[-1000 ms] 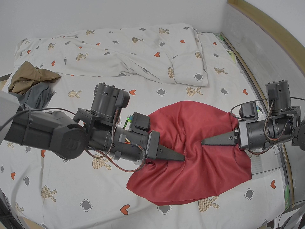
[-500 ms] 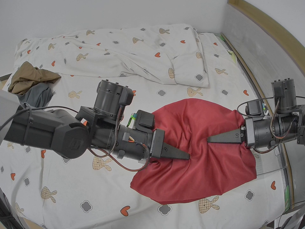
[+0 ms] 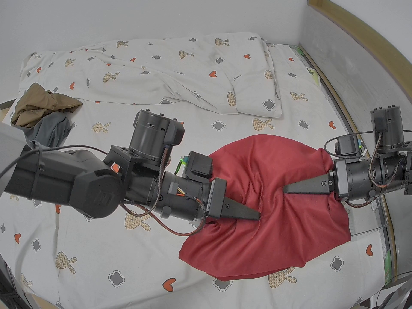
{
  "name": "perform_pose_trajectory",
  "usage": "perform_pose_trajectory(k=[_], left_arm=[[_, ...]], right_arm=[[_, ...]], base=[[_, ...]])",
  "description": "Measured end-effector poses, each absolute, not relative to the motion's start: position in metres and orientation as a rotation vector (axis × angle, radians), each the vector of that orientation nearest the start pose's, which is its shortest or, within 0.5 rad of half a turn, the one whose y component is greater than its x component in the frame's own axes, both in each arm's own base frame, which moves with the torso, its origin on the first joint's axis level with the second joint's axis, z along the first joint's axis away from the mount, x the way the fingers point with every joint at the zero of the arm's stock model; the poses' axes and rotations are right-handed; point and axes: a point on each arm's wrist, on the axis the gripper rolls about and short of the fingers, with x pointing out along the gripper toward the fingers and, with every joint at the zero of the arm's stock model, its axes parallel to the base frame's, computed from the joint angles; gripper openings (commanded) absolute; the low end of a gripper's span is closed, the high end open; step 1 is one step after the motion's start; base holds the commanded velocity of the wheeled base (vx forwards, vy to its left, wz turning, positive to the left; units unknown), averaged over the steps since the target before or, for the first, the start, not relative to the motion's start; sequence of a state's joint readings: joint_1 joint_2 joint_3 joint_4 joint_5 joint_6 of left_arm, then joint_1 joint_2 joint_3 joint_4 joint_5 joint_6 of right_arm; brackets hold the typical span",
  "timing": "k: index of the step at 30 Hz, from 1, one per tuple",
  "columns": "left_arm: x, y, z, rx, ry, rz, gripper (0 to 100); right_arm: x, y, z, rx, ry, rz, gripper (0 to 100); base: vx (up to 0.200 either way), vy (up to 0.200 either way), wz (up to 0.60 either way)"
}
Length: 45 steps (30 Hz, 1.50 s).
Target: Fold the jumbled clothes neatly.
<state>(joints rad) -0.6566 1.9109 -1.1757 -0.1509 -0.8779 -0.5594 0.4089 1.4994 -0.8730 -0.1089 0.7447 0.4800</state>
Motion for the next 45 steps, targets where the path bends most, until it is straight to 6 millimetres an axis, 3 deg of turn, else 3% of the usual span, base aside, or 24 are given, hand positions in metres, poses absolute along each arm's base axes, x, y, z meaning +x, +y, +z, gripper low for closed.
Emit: perform_pose_trajectory(k=[9,39,45], left_arm=[[0.2755,-0.2294,0.1671,-0.505,1.043,-1.247,0],[0.2784,-0.2305,0.1690,-0.509,1.033,-1.235,0],[0.2814,-0.2379,0.1719,-0.501,1.014,-1.256,0]], right_arm=[[0.2230,0.1139,0.2111,0.505,0.799,0.988,0],[0.2255,0.1112,0.2148,0.510,0.781,0.977,0],[0.2258,0.1106,0.2148,0.510,0.777,0.974,0]], base=[[0.000,0.000,0.00],[0.000,-0.200,0.00],[0.000,0.000,0.00]])
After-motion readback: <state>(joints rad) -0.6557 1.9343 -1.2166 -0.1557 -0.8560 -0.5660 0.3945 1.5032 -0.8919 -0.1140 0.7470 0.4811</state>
